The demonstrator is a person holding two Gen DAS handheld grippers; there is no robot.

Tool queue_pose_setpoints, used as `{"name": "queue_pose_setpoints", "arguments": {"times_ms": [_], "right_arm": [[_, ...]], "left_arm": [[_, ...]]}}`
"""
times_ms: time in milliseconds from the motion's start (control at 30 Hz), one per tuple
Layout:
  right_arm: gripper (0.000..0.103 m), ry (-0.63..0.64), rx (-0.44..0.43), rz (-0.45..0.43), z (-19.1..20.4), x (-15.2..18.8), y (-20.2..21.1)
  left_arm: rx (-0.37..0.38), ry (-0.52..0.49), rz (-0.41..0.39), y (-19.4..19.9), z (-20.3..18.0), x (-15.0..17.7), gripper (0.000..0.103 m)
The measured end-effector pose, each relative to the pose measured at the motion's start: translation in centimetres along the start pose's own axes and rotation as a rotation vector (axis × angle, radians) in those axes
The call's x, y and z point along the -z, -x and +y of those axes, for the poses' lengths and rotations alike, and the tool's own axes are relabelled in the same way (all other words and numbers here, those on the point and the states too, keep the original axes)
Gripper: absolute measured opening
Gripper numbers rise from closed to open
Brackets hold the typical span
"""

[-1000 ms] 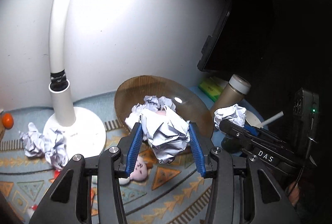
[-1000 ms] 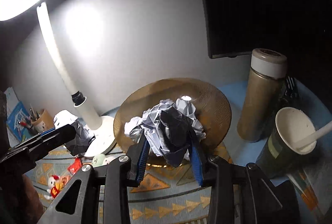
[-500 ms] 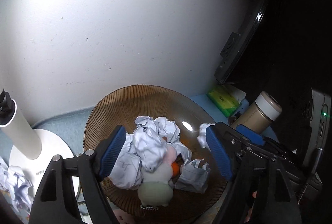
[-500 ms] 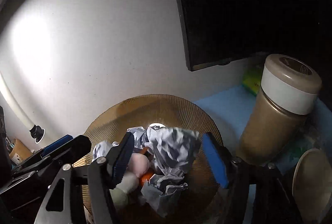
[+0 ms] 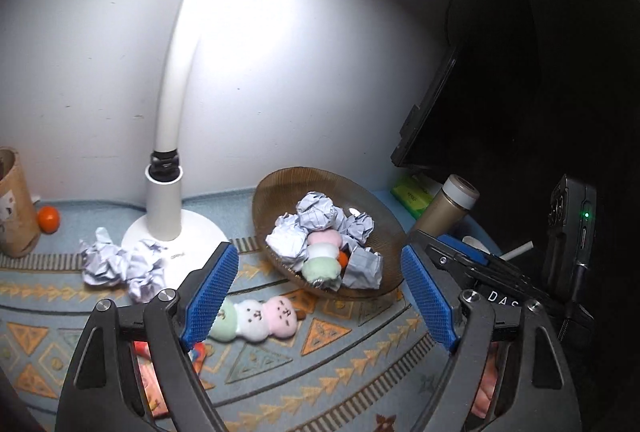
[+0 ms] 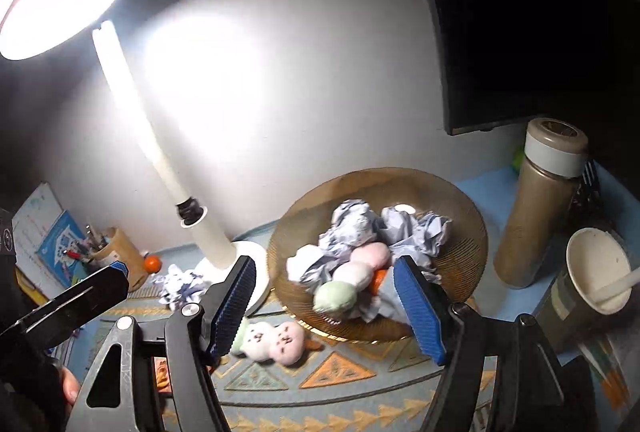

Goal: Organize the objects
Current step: 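Open both tools to release the paper balls into the amber bowl, then grasp the Hello Kitty plush with the left tool while the right tool grasps the red snack bag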

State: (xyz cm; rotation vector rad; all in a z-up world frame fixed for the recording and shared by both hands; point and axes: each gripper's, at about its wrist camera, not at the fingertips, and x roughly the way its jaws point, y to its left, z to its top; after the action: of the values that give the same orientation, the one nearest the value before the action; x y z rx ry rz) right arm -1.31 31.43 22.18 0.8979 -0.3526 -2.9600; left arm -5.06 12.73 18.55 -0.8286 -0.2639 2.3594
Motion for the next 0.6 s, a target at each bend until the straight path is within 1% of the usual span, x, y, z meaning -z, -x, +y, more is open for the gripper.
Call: {"name": "queue_pose_setpoints", "arguments": {"times_ms": [33, 100, 133, 200, 233, 267, 333, 367, 400, 467, 533, 600], "right_arm": [[0.07, 0.028, -0.037, -0.002, 1.5, 0.5, 0.7], [0.07, 0.077, -0.081, 0.0, 4.2, 1.5, 1.3], [0.07, 0.1, -0.094, -0.003, 5.3, 2.2, 1.5], [0.07, 0.129, -0.106, 0.001, 7.0, 4.1, 1.6], [0.07, 0.135, -0.114, 0.018, 7.4, 5.4, 0.8], [0.07, 0.139, -0.123, 0.039, 8.0, 6.7, -0.3], [0.07, 0.14, -0.116, 0.083, 8.1, 9.7, -2.4], [0.07, 0.146, -0.103, 0.108, 8.1, 11.1, -3.9], [0.07, 0.149, -0.093, 0.136, 8.1, 12.5, -5.1], [0.07, 0.144, -0.083, 0.182, 7.5, 14.5, -7.5], [0.07, 0.14, -0.073, 0.191, 6.8, 15.7, -8.5], [0.07, 0.16, -0.027, 0.191, 6.9, 16.3, -8.8]], "left_arm": [[-0.008, 0.008, -0.004, 1.8, 0.6, 0.6, 0.084], [-0.023, 0.035, -0.017, 5.2, 2.3, 1.8, 0.084], [-0.053, 0.048, -0.029, 6.8, 3.2, 2.4, 0.085], [-0.152, 0.058, -0.061, 9.2, 5.1, 4.0, 0.09], [-0.214, 0.061, -0.079, 10.1, 6.2, 5.2, 0.097], [-0.279, 0.068, -0.093, 10.7, 7.4, 6.5, 0.099], [-0.406, 0.079, -0.09, 11.1, 10.1, 9.4, 0.099], [-0.444, 0.088, -0.073, 10.7, 11.4, 10.8, 0.099], [-0.462, 0.103, -0.051, 10.4, 12.9, 12.3, 0.099], [-0.454, 0.148, -0.013, 9.2, 15.0, 14.6, 0.099], [-0.428, 0.18, 0.004, 8.5, 16.2, 16.1, 0.099], [-0.423, 0.194, 0.01, 7.7, 16.8, 16.9, 0.099]]}}
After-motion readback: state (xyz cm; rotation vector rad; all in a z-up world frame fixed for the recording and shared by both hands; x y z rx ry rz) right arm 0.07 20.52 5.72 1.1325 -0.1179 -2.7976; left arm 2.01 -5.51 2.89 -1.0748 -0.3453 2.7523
